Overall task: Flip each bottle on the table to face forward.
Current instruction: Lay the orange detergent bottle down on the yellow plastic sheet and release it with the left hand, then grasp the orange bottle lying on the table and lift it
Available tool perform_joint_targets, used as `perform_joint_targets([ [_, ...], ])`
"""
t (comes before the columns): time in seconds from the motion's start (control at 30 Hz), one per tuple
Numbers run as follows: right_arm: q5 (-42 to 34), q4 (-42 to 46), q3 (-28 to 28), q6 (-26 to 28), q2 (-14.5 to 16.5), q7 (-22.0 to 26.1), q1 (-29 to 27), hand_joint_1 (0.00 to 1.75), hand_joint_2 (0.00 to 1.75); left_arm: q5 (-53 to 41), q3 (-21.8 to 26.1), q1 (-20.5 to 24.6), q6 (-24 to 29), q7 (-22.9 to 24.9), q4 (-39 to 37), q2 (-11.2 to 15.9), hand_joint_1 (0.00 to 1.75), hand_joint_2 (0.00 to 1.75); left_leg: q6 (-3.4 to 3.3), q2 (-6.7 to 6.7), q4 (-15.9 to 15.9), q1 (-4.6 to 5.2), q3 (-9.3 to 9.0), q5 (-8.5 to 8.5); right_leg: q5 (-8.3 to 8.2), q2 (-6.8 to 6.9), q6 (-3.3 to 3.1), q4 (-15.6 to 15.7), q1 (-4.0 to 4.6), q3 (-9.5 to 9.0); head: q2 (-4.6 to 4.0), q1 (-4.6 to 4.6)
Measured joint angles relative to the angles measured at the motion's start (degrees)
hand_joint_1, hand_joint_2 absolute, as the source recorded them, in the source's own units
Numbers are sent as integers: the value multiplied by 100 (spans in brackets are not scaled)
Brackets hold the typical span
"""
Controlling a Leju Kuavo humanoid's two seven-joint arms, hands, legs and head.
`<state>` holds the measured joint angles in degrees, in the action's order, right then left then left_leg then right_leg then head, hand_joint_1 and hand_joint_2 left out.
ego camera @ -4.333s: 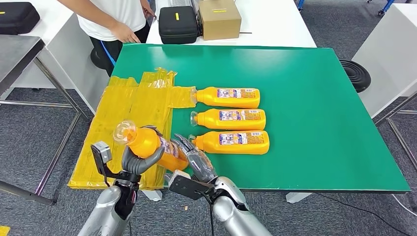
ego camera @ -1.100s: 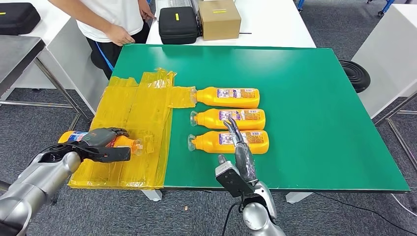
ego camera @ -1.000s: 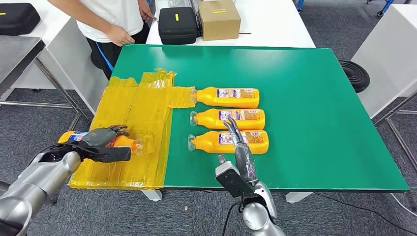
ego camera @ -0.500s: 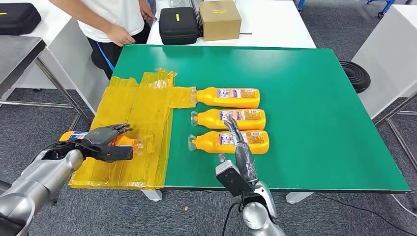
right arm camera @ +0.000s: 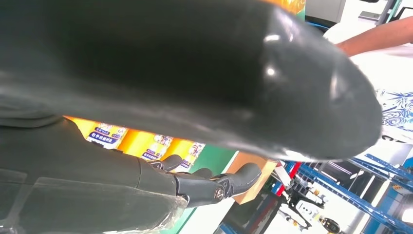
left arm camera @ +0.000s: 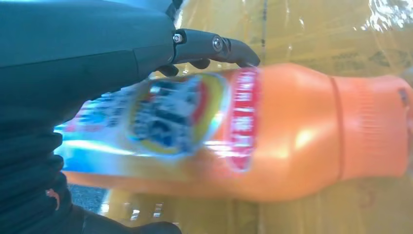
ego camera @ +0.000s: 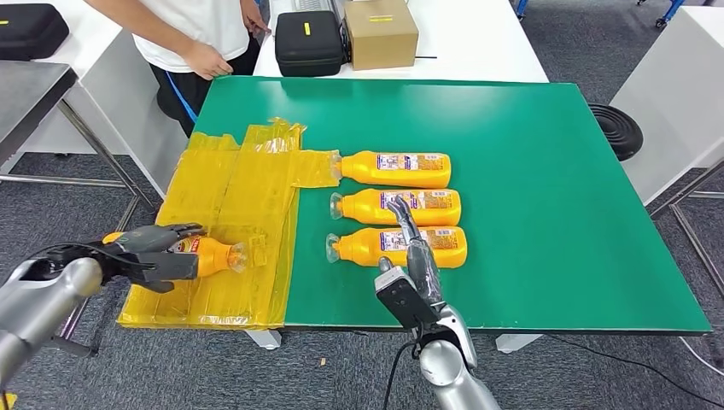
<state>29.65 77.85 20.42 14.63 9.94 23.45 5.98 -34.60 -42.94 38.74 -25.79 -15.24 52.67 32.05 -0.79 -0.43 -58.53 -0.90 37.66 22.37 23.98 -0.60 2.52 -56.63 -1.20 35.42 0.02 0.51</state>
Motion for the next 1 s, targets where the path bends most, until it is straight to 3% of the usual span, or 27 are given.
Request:
perform_joint_targets([
  [0.17,-25,-25,13,15,-3,1,-3,0,0,338,-40,-26,-152,60,541,434,0,175,0,-2,0,0,4,0,0,2,0,1,-1,7,0,1],
  [0.43,4,147,11,24,-43,-126,-121,0,0,1129,-127,73,-449,-85,856,504,0,175,0,1,-1,2,5,-1,-5,0,-5,1,-2,11,0,0],
  [0.67,385,319,3,-65,-103,-345,-208,0,0,2435,159,69,-122,-1218,928,296,0,175,0,3,-1,1,9,-1,-6,0,-6,2,-1,16,0,1],
  [0.8,537,393,-20,-112,-126,-413,-235,0,175,2406,291,41,10,-1356,817,116,0,175,0,11,-1,1,9,-1,-7,-4,-7,2,-1,18,0,0],
  [0.9,899,426,-38,-179,-164,-593,-241,0,175,2423,386,-11,174,-1394,745,3,0,175,0,12,-1,3,9,-1,-8,-4,-7,2,-2,18,0,1],
  [1.0,1679,452,-143,-509,-379,-1026,-221,0,175,2498,767,-376,815,-1347,628,-297,0,175,-1,12,-1,10,8,1,-7,-4,-6,3,-9,13,0,3],
])
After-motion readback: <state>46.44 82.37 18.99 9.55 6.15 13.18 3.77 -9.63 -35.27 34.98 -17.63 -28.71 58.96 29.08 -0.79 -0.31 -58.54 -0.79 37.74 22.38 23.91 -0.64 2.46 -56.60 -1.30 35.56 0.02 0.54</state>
